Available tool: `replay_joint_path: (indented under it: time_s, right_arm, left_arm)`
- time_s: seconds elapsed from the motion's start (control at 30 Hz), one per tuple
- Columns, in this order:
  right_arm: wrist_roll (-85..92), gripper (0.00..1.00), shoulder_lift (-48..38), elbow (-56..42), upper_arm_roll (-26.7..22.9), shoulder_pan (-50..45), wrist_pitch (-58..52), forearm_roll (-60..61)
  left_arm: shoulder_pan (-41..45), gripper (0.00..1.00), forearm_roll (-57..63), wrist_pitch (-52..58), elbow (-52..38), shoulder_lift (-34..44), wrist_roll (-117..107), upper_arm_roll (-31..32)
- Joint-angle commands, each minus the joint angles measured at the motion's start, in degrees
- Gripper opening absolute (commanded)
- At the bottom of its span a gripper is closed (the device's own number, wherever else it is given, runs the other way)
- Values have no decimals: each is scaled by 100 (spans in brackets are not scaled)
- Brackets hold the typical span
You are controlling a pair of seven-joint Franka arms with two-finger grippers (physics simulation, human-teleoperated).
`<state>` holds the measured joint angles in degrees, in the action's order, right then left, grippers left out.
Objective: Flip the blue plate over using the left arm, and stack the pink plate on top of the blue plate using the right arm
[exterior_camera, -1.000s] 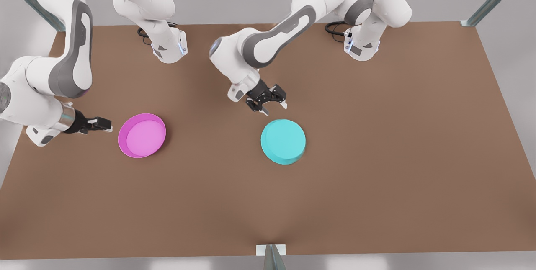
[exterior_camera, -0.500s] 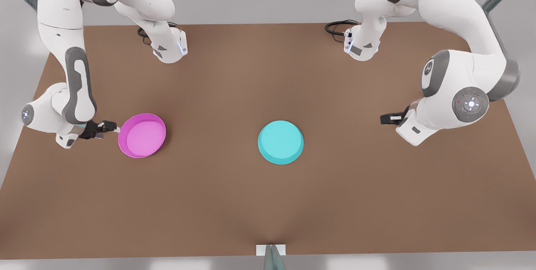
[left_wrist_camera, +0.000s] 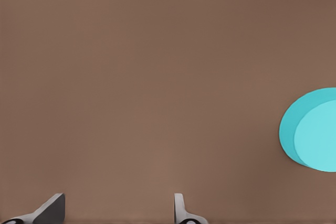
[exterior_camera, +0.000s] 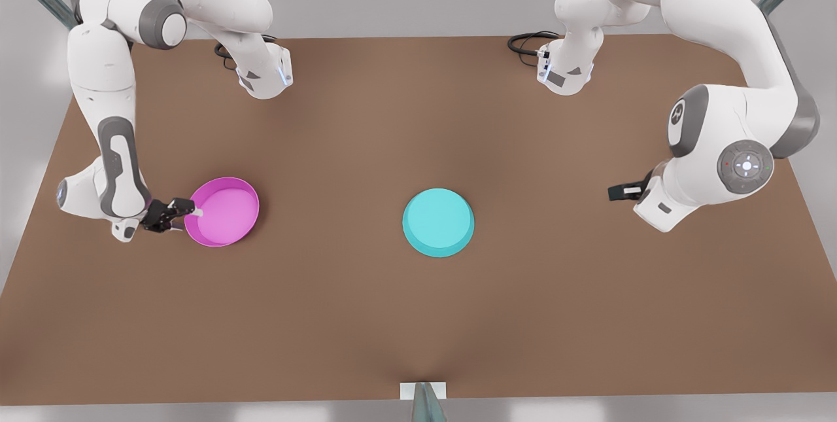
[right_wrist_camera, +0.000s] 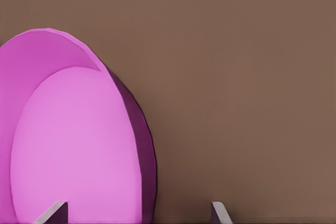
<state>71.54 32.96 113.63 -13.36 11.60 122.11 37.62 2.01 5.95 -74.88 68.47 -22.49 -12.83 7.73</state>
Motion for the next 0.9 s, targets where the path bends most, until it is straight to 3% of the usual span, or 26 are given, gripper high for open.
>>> replay_joint_path:
  time_s: [0.0,0.03,0.07,0.37,0.43,0.57,0.63,0.87]
  right_arm:
    - [0,92,0,1,0,0,-21,17]
    - [-26,83,-35,-8,0,0,-170,52]
    - [-44,80,-62,-16,0,-18,-231,52]
    - [-61,78,-132,1,-26,-26,-223,44]
    - [-70,60,-123,19,-26,-18,-214,44]
    - [-114,57,-106,19,-26,9,-214,44]
    - [-114,50,-80,10,-26,9,-206,52]
    - [-149,46,-36,1,-26,-18,-82,44]
  left_arm:
    - [1,100,11,-1,0,-1,0,0]
    - [1,100,11,-1,0,-1,0,0]
    - [-7,100,11,-1,0,-1,0,0]
    - [1,100,2,-10,0,-18,0,0]
    - [-7,100,2,-10,0,-45,0,0]
    - [-7,100,2,-10,0,-53,0,0]
    - [-7,100,2,-10,0,-53,0,0]
    - [-7,100,-7,-10,0,-80,9,-8]
